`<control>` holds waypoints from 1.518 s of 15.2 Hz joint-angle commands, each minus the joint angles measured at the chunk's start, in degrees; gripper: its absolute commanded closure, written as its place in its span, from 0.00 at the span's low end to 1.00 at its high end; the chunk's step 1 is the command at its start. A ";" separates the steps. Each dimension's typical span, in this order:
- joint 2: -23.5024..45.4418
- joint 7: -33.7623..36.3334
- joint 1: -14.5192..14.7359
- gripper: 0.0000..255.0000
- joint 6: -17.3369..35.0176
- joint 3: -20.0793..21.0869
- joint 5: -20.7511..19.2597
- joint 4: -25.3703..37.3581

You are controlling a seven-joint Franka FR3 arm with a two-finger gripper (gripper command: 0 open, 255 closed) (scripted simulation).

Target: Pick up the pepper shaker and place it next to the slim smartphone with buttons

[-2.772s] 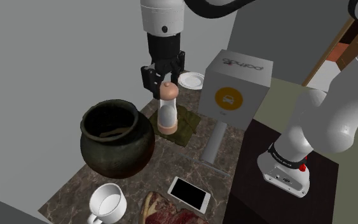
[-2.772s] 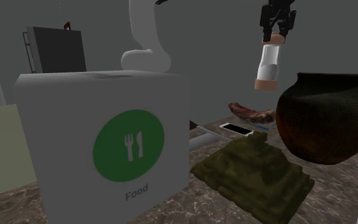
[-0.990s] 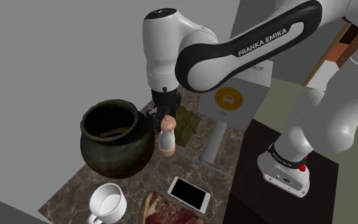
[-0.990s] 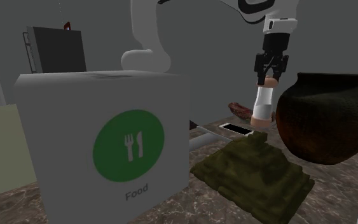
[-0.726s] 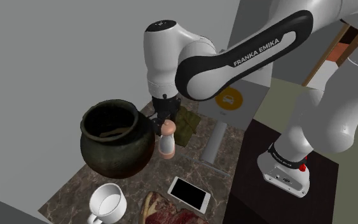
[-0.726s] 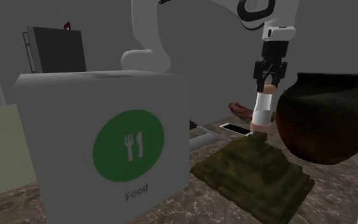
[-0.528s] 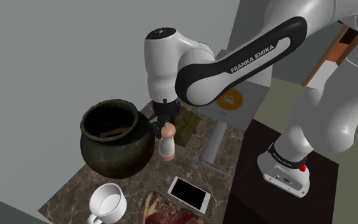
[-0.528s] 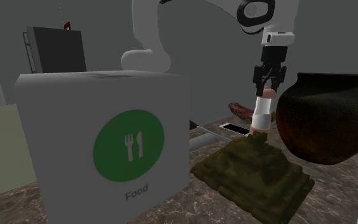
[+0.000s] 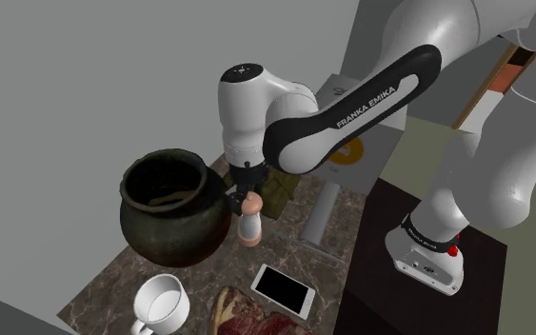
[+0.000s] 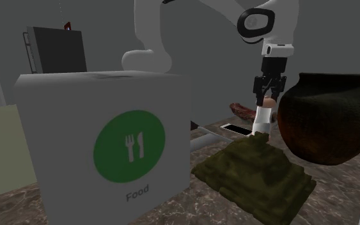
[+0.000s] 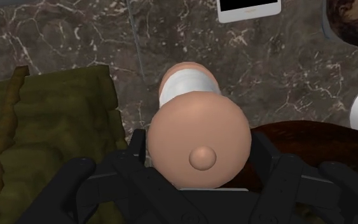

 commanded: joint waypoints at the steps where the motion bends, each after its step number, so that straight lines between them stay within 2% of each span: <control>1: 0.38 0.12 -0.02 1.00 0.36 -0.03 -0.10 -0.04; 5: 0.38 0.12 -0.04 1.00 0.36 -0.01 -0.11 -0.04; 6: 0.39 0.16 -0.02 0.00 0.27 0.01 -0.10 0.05; 11: 0.38 0.12 -0.05 0.00 0.36 -0.01 -0.11 -0.04; 15: -3.25 -0.90 -0.14 0.00 -6.85 -0.01 1.29 3.72; 23: -3.25 -0.90 -0.13 0.00 -6.85 -0.02 1.29 3.72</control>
